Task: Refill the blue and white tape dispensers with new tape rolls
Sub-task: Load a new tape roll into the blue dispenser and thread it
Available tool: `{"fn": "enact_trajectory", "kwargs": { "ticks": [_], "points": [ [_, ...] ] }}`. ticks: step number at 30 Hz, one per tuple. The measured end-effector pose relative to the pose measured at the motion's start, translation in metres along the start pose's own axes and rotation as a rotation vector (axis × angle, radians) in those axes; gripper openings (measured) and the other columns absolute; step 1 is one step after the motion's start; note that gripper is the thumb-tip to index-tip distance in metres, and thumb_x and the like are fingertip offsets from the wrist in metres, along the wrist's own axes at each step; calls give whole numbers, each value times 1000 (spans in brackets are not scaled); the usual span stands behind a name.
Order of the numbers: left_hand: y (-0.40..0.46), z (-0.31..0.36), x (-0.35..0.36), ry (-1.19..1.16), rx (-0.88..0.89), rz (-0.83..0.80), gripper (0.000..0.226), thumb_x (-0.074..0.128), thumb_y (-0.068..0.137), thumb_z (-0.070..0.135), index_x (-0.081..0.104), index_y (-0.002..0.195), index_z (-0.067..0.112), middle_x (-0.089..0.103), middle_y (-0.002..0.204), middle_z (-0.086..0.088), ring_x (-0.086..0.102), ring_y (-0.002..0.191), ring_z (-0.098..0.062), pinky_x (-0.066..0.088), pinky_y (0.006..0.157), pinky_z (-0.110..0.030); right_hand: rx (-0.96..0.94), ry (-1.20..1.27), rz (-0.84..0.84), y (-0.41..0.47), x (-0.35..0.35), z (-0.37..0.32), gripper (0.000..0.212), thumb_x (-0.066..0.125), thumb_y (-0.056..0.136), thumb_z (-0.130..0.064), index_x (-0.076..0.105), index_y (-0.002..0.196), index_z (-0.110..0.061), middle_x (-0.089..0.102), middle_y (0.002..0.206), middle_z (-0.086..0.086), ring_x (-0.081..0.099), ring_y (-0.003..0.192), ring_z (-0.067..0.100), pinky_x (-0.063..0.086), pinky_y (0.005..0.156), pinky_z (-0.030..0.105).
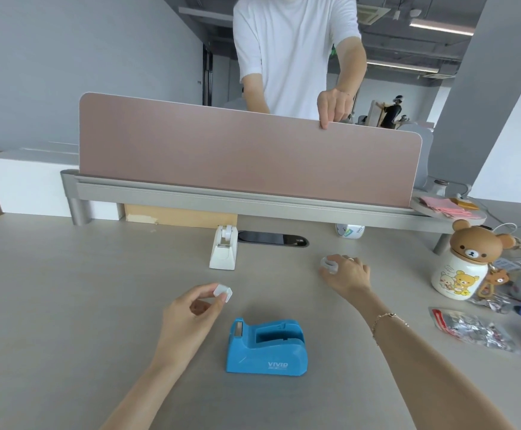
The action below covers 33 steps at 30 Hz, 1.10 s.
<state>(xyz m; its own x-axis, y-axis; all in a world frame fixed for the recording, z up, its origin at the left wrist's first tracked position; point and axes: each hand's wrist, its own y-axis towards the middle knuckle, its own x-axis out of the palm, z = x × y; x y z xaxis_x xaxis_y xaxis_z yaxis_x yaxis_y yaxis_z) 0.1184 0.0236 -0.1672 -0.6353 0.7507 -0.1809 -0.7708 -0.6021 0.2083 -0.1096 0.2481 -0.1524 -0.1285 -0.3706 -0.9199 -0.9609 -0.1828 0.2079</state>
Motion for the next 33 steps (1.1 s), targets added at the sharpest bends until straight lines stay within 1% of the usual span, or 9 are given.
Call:
{"fn": "enact_trajectory", "kwargs": {
  "ticks": [9,13,16,19,21,25,28,31,33],
  "points": [
    [-2,5,-2,-97,-35,1,7,72,82,21,75,88,24,76,88,17,67,84,11,41,67,5,-119,53,123,-6,6,-16,25,49,92,-25,69,91,-11,65,106,9,54,102,31,28,84,31],
    [-3,5,-4,-139,-58,12,9,74,81,21,75,90,24,75,87,20,67,85,10,43,68,4,-213,155,189,-34,-6,-27,17,55,90,-27,66,90,-13,65,104,2,60,95,27,33,84,31],
    [-5,7,-4,-139,-61,5,20,75,80,21,72,100,21,76,93,11,65,86,12,47,70,-5,-269,359,192,-69,-20,-36,12,63,87,-25,66,93,-15,62,102,-7,62,91,16,44,88,31],
    [-12,10,-4,-99,-41,-11,31,74,81,22,66,110,29,67,107,13,61,87,12,43,73,-10,-232,599,142,-114,-27,-44,6,69,82,-17,64,85,-15,63,103,-10,57,90,0,42,81,8],
    [-16,17,-3,-111,-33,-31,32,73,82,24,64,111,34,64,109,13,61,88,12,43,73,-10,-206,711,59,-144,-26,-46,12,69,81,-13,58,81,-20,62,102,-14,55,95,1,41,79,6],
    [-24,34,-3,-115,21,-99,25,72,82,22,67,106,30,68,107,9,63,86,14,43,64,1,-143,835,74,-174,-25,-47,22,67,79,-10,52,90,-22,60,104,-8,56,97,7,48,83,21],
    [-30,44,-1,-136,53,-100,24,73,82,17,69,104,24,68,106,7,65,83,12,43,65,2,-128,845,109,-172,-33,-49,33,70,78,-14,48,98,-27,60,104,-7,57,95,6,46,77,18],
    [-34,50,-1,-155,63,-96,23,73,81,17,69,103,24,71,101,11,66,85,11,44,67,1,-206,857,117,-175,-36,-50,59,70,77,-13,43,124,-36,59,104,-11,58,94,8,47,80,15],
    [-37,53,0,-164,68,-117,22,74,80,15,69,100,25,73,96,16,67,86,9,46,66,0,-277,836,123,-179,-37,-50,61,69,78,-12,46,125,-42,58,105,-10,59,95,9,47,83,12]
  ]
}}
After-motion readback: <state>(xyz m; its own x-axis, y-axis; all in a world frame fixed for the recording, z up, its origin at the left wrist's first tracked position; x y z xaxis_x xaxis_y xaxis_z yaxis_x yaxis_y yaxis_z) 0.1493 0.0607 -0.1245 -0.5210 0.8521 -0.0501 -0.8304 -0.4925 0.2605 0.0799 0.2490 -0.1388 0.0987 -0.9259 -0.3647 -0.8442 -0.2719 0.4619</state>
